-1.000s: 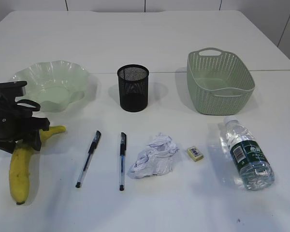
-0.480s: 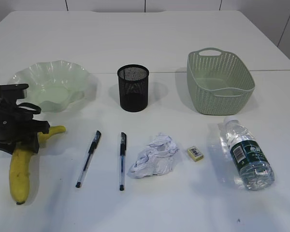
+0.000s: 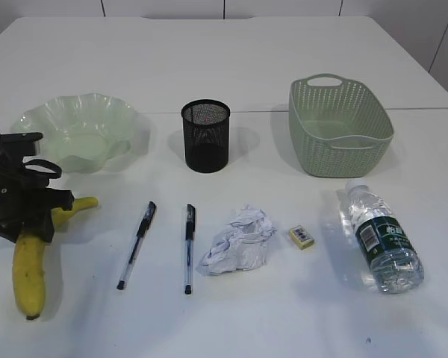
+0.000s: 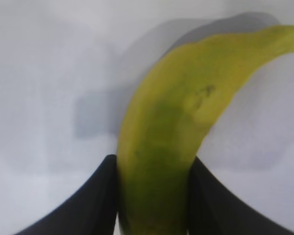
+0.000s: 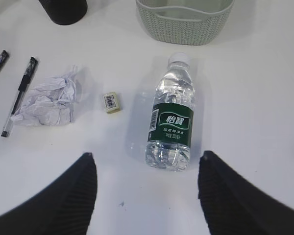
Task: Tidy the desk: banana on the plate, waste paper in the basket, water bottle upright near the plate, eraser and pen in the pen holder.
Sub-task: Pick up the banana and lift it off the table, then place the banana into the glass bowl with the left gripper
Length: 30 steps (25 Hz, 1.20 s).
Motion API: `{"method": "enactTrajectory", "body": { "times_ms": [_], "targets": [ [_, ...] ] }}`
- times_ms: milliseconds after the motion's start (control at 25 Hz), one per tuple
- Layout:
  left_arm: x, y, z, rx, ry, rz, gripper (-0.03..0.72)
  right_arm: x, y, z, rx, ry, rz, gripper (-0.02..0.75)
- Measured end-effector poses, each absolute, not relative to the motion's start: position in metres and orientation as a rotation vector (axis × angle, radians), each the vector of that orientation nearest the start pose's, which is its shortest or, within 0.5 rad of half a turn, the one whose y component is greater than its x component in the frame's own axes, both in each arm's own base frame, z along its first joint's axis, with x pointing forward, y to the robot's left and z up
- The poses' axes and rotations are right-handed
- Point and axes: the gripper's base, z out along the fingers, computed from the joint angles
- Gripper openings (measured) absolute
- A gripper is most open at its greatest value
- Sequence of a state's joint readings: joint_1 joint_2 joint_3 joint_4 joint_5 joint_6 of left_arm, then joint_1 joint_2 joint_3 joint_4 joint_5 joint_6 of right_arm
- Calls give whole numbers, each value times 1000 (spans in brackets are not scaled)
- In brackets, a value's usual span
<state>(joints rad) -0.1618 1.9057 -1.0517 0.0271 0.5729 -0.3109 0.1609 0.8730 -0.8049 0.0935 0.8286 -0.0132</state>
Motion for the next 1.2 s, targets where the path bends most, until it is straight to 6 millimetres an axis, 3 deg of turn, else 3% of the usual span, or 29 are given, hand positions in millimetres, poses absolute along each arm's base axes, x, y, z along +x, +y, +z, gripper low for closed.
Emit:
{"method": "enactTrajectory", "body": {
  "times_ms": [440, 560, 880, 1200],
  "targets": [
    [330, -52, 194, -167, 2769, -93, 262, 158, 32, 325, -165, 2376, 182, 485],
    [336, -54, 210, -171, 2727, -110, 262, 158, 32, 325, -164, 2374, 182, 485],
    [377, -62, 255, -252, 2562, -216, 262, 159, 32, 326, -164, 2368, 183, 485],
    [443, -73, 258, -406, 2489, -321, 262, 159, 32, 326, -162, 2365, 185, 485]
  ]
}}
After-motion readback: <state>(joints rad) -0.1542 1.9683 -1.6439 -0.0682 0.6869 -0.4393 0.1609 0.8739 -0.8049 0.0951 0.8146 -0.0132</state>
